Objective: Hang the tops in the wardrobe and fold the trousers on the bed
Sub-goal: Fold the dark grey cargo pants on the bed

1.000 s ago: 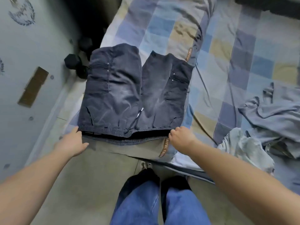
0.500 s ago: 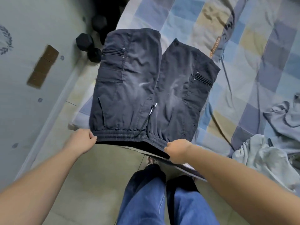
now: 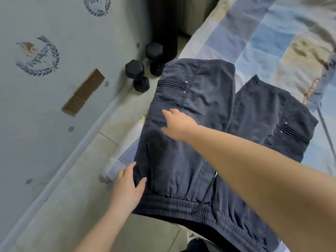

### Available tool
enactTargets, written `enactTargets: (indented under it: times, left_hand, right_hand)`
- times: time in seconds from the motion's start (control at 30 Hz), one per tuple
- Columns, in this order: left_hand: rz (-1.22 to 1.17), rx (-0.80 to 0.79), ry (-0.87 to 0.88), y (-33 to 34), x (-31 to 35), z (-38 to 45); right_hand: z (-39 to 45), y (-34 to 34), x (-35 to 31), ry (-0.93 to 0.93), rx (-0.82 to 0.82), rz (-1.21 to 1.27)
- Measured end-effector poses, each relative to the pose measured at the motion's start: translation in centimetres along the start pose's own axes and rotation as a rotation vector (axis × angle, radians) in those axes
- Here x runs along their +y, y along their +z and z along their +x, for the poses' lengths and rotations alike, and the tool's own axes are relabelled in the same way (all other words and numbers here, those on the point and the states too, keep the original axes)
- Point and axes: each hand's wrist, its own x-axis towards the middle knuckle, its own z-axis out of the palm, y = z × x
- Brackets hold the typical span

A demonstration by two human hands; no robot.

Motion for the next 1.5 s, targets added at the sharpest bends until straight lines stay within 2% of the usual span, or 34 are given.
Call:
enactTargets:
  times: [0.07, 0.13, 0.2, 0.37, 0.5, 0.6, 0.73, 0.77, 0.93, 0.97, 1.03, 1.17, 1.2, 1.27, 1.33, 1.43, 1.5]
  left_hand:
    - [-0.073, 0.033, 0.021, 0.5, -0.6, 0.4]
    - [-0.273, 0.003, 0.039, 0.8, -1.1, 0.8]
    - [-0.373, -0.039, 0.146, 0.6, -0.4, 0.6]
    - [-0.306, -0.089, 0.414, 0.3, 2.8, -1.9]
    - [-0.225, -0.116, 0.598, 1.7, 5.8, -4.3]
    - [-0.185, -0.183, 0.660, 3.3, 7.7, -6.2]
    - [-0.096, -0.277, 0.572, 5.0, 11.4, -8.0]
    - [-0.089, -0.239, 0.548, 5.9, 12.1, -8.1]
    - [-0.042, -0.233, 0.618, 8.7, 18.2, -9.6]
    - [-0.040, -0.354, 0.578, 9.1, 19.4, -10.0]
    - [-0.011, -0.471, 0.584, 9.4, 22.3, -10.8]
    - [0.038, -0.571, 0.635, 14.0, 24.0, -12.4]
    - [0.066, -0.557, 0.695, 15.3, 23.9, -12.9]
    - [0.207, -0.591, 0.734, 18.2, 23.6, -13.6]
    - [0.282, -0.522, 0.742, 21.1, 23.0, -14.2]
    - [0.379, -0.560, 0.711, 23.6, 22.2, -14.5]
    - [0.429, -0.612, 0.693, 24.7, 21.2, -14.6]
  right_hand:
    - [2.2, 0.6, -1.5, -0.001, -0.010, -0.003]
    - [4.1, 1.6, -2.7, 0.033, -0.014, -0.031]
    - [5.0, 2.4, -3.5, 0.102, -0.002, -0.066]
    - [6.4, 4.1, -4.8, 0.235, 0.016, -0.111]
    - [6.2, 2.5, -3.4, 0.215, 0.084, -0.135]
    - [5.1, 0.5, -0.8, 0.162, 0.162, -0.159]
    - [2.3, -2.4, 4.0, 0.025, 0.245, -0.175]
    - [1.6, -3.1, 5.7, 0.022, 0.256, -0.187]
    - [-2.2, -5.8, 15.7, 0.178, 0.383, -0.191]
    - [-3.4, -6.0, 18.0, 0.219, 0.437, -0.149]
    - [-6.4, -5.9, 22.3, 0.300, 0.546, -0.010]
    - [-12.7, -2.5, 29.6, 0.545, 0.695, 0.295]
    - [-13.8, -1.0, 31.2, 0.615, 0.699, 0.354]
    - [-15.9, 2.1, 34.0, 0.745, 0.642, 0.459]
    - [-17.4, 4.8, 36.1, 0.812, 0.550, 0.571]
    - [-18.5, 7.6, 37.4, 0.821, 0.448, 0.782]
    - [-19.0, 9.0, 37.7, 0.809, 0.447, 0.928]
